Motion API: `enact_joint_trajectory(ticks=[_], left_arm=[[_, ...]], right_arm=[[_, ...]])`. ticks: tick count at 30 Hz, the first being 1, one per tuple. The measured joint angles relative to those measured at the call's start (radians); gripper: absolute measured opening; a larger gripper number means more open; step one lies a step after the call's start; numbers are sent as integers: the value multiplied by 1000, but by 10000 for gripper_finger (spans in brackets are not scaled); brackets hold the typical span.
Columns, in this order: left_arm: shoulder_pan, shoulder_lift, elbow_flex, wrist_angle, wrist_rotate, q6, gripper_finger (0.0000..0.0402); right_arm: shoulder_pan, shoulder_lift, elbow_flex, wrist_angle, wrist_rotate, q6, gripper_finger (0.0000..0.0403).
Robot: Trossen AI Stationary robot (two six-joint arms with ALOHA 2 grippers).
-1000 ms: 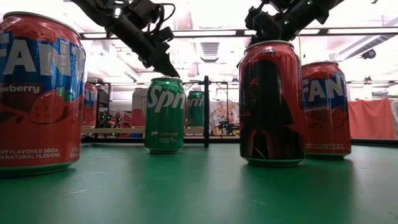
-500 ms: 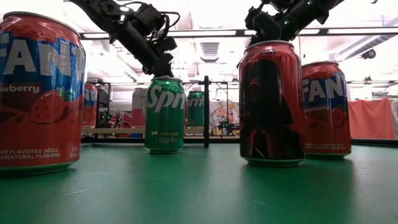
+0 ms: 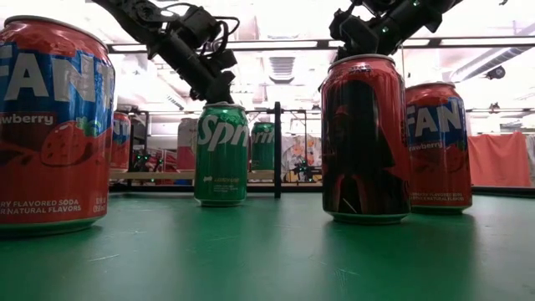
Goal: Place canned beverage on shelf
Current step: Put the red-black soda can on the shelf
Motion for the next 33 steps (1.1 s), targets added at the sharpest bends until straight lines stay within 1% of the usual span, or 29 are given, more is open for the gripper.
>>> enact_joint_trajectory(ticks=[7,11,17,21,24,33], left_arm=[[0,-5,4,4,0,-5,0],[0,-37,9,2,3,3,0],[0,-68,10,-116,5,67,0],[-1,-64,5,-184,85,104,0],[-3,-55,-3,-176,116,92,0],[-2,-21,-6,-93,107,29,0]], right_arm=[[0,0,0,0,0,0,12],[0,0,0,-2,0,9,12],[0,0,0,-4,0,8,12],[0,0,0,-3,0,8,12],[0,0,0,-3,0,8,12],[0,0,0,-3,1,9,12]])
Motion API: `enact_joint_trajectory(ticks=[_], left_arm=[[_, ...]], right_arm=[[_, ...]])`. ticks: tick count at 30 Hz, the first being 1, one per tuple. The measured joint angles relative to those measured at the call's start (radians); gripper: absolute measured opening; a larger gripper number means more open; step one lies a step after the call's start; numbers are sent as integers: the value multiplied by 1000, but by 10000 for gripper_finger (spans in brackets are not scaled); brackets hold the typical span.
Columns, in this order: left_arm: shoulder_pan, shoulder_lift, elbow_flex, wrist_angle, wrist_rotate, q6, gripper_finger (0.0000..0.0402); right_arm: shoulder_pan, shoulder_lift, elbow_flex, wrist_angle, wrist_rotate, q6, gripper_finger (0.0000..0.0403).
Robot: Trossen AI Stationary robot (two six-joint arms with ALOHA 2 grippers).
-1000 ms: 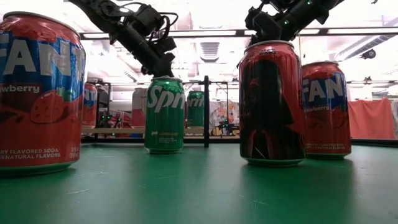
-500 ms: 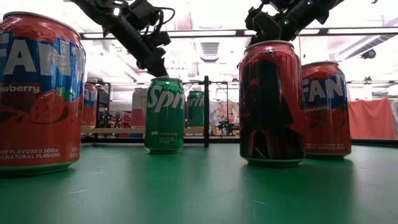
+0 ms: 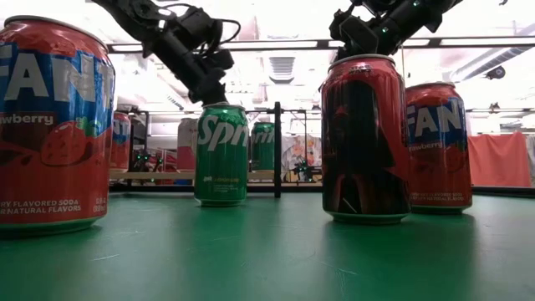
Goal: Place canned beverage on shelf
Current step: Put the red-black soda can on the shelf
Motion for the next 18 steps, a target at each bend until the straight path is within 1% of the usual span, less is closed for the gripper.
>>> enact_joint_trajectory(ticks=[6,16,18], left_arm=[[1,4,0,2,-96,-1,0],[3,4,0,41,-106,-1,0],[3,4,0,47,-121,-1,0]], right_arm=[[0,0,0,0,0,0,12],[0,0,0,1,0,0,12],[0,0,0,1,0,1,12]])
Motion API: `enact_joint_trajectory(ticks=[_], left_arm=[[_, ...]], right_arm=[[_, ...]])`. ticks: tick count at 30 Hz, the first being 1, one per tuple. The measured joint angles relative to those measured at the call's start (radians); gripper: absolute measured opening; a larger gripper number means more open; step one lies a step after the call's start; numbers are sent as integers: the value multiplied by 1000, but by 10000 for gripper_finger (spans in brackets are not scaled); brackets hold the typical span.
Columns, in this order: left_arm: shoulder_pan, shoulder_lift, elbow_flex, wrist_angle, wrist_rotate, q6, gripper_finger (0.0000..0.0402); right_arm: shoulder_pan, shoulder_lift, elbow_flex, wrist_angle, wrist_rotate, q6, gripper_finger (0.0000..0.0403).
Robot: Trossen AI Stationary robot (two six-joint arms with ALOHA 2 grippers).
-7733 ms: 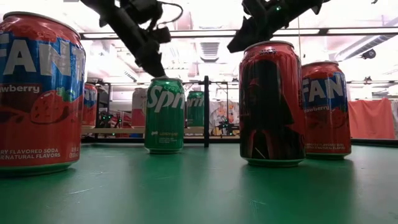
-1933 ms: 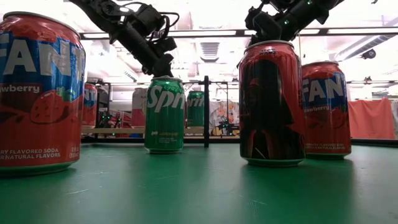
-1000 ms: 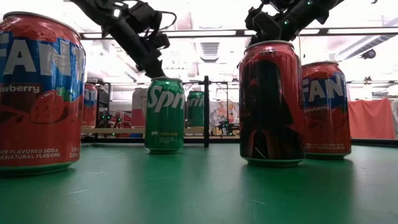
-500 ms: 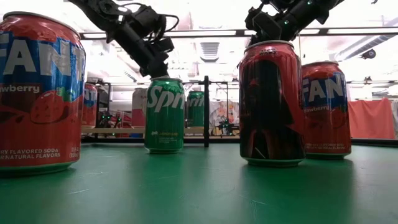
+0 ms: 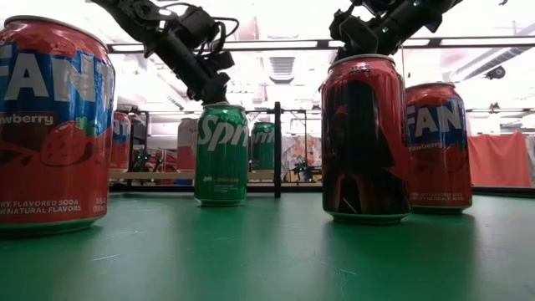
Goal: Place canned beverage on shelf
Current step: Put the red-black soda can on the shelf
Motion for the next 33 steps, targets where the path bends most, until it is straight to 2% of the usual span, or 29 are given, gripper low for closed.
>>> enact_joint_trajectory(ticks=[7,9,12,14,22,30,33], left_arm=[[0,-6,0,-1,-26,-2,0],[-3,-19,4,-16,24,-3,0],[-10,-32,15,-28,160,-1,0],[-13,-34,15,-29,201,0,0],[-12,-16,11,-57,197,-7,0],[-11,-16,11,-61,98,-2,0],[-11,-16,10,-61,95,6,0]], right_arm=[[0,0,0,2,0,2,12],[0,0,0,3,0,10,12],[0,0,0,3,-2,15,12],[0,0,0,3,-2,25,12],[0,4,0,3,-2,37,12],[4,31,0,3,-1,24,12],[4,35,0,2,-1,18,12]])
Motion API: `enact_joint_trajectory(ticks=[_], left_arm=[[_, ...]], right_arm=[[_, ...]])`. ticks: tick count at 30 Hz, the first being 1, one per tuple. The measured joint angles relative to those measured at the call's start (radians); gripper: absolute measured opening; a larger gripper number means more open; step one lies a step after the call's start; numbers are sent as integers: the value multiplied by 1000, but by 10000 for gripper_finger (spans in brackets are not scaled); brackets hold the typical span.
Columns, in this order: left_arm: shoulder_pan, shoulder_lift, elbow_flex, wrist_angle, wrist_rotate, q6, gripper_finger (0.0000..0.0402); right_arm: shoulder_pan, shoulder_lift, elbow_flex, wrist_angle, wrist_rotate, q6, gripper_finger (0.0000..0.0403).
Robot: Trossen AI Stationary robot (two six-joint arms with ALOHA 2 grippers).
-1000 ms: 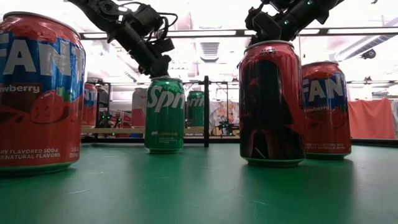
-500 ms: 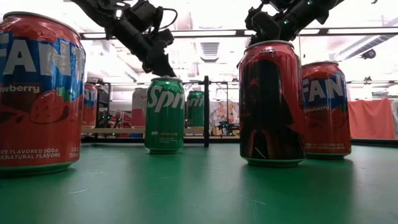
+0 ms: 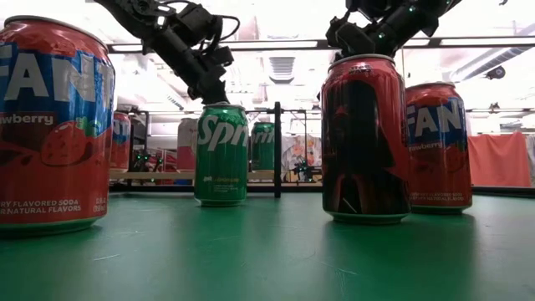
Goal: Place canned beverage on shelf
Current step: Put the red-black soda can on the shelf
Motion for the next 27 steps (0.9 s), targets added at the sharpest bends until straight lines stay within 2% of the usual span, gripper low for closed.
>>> enact_joint_trajectory(ticks=[14,27], left_arm=[[1,57,-1,37,-8,-1,0],[4,74,-1,53,-132,9,0]], right_arm=[[0,0,0,1,1,7,12],[0,-1,0,2,1,22,12]])
